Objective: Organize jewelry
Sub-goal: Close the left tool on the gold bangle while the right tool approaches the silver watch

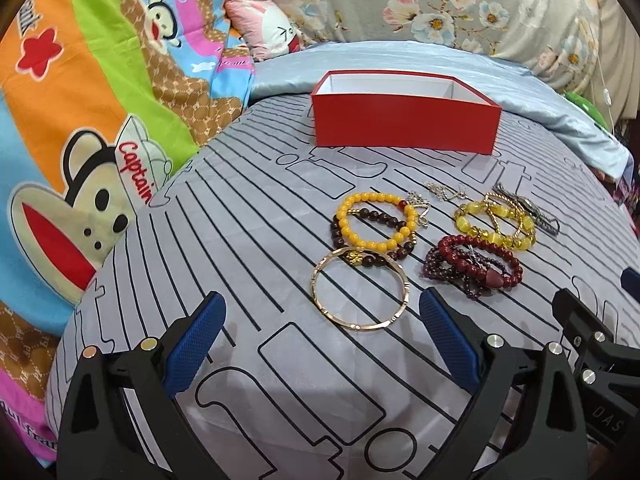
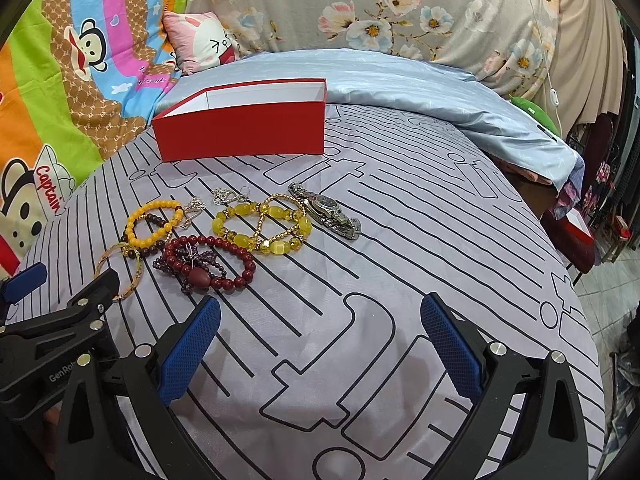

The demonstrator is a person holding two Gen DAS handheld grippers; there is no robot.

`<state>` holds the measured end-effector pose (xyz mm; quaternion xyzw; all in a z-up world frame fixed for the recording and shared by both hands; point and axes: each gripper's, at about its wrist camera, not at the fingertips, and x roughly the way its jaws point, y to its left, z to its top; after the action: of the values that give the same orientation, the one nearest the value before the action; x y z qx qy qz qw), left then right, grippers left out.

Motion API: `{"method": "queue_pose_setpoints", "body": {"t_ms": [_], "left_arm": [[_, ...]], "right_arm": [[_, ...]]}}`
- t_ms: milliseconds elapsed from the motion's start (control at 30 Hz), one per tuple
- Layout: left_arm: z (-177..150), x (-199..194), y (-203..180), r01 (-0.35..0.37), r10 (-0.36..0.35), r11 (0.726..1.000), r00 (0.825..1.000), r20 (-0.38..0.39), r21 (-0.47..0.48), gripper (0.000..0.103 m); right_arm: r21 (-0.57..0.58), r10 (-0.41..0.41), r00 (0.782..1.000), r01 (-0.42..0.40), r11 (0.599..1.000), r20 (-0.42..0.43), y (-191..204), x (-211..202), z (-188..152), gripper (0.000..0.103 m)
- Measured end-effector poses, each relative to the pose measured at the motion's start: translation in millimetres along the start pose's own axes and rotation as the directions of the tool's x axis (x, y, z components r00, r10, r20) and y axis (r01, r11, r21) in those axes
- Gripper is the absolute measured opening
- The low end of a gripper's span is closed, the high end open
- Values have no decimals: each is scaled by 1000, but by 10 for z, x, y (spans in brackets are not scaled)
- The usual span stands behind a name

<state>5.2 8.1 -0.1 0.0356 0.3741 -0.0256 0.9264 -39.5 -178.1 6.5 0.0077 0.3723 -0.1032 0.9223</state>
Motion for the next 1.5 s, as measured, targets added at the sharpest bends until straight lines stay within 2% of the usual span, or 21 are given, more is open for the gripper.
{"method": "queue_pose_setpoints", "body": {"t_ms": [100,167,233,267,500,700,800,900,1033,1167,1400,1500], "left_arm": [[-12,25,148,11,-11,998,1000,-4,-61,93],[-26,64,287,53,-58,989,998,-37,-141,93],[-35,86,381,57,-67,984,996,-56,-167,93],[-39,85,394,42,-53,987,996,-68,-158,93],[39,115,332,96,-101,987,994,-37,-126,93],[103,210,87,118,-121,992,991,-64,-45,93],[129,314,19,124,-125,992,987,-103,-20,92],[132,391,-14,125,-127,992,983,-132,-19,85],[153,396,-36,115,-116,993,987,-113,-10,75],[158,379,-34,123,-123,992,987,-103,-8,59],[163,345,18,143,-145,989,986,-83,-33,59],[165,357,2,140,-142,990,986,-89,-27,59]], "right_arm": [[24,8,1000,-8,1000,-11,-52,20,0,96],[47,14,1000,-13,999,-19,-103,34,1,96],[57,14,999,-12,998,-29,-124,45,1,96],[59,13,999,-11,998,-33,-132,47,-3,96],[59,26,999,-23,998,-46,-151,72,0,96],[66,34,998,-31,997,-55,-156,94,-5,96],[74,39,998,-35,997,-59,-175,109,-5,96],[75,43,997,-38,996,-65,-168,124,-5,96],[67,47,996,-42,997,-73,-151,142,-4,96],[64,53,996,-48,997,-77,-142,156,-2,96],[102,66,996,-61,993,-52,-300,198,218,96],[111,64,997,-58,992,-46,-391,285,403,90]]}}
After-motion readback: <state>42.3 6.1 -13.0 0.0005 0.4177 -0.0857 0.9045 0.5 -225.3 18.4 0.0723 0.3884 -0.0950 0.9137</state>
